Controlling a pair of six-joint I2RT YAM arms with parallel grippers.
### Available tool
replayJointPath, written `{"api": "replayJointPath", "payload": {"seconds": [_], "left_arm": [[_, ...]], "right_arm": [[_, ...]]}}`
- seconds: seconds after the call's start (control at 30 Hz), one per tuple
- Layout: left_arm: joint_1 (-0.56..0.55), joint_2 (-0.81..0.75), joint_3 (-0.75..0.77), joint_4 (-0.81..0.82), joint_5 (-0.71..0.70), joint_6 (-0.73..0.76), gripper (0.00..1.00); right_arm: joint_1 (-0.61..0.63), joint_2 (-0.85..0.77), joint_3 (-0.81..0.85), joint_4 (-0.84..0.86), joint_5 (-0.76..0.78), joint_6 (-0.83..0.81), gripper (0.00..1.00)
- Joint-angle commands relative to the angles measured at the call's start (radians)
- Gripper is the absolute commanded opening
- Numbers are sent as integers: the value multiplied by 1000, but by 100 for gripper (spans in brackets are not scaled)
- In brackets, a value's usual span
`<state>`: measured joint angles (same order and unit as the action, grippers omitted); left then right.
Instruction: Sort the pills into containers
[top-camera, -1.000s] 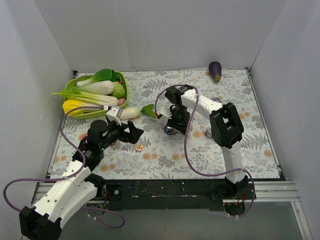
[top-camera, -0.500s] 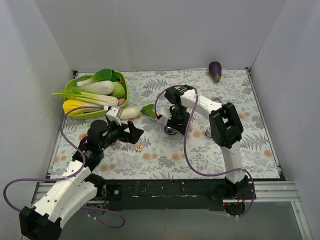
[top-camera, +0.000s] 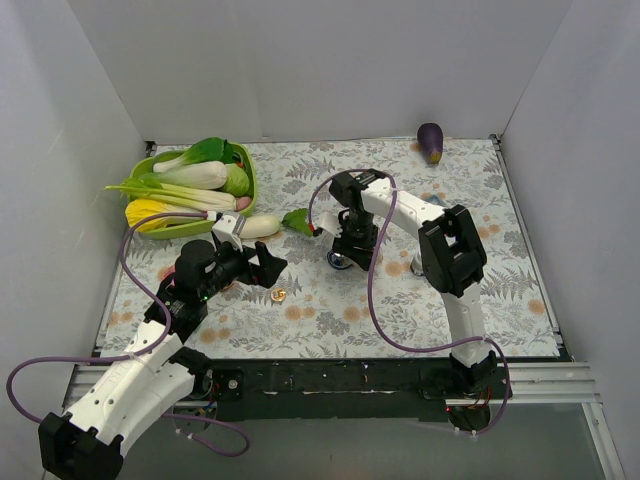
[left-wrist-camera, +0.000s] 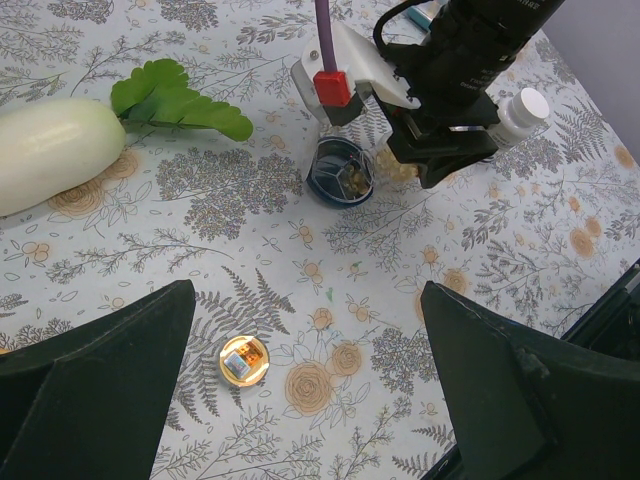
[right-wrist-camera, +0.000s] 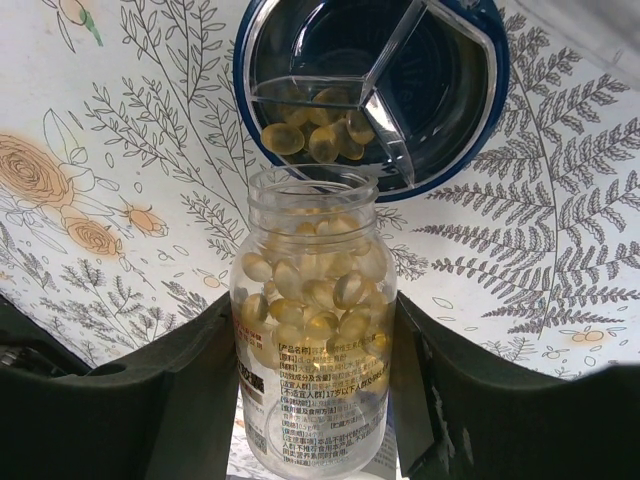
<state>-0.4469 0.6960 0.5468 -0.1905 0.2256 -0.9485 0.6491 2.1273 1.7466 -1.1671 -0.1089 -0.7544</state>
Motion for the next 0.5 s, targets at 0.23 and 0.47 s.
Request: {"api": "replayJointPath", "payload": {"seconds": [0.23, 0.47], "left_arm": [[5, -12, 24, -3, 14, 16, 98], [4, -10, 22, -1, 12, 17, 98]], "right_arm": [[-14, -29, 24, 18, -44, 18, 1], [-25, -43, 8, 32, -60, 21, 1]]}}
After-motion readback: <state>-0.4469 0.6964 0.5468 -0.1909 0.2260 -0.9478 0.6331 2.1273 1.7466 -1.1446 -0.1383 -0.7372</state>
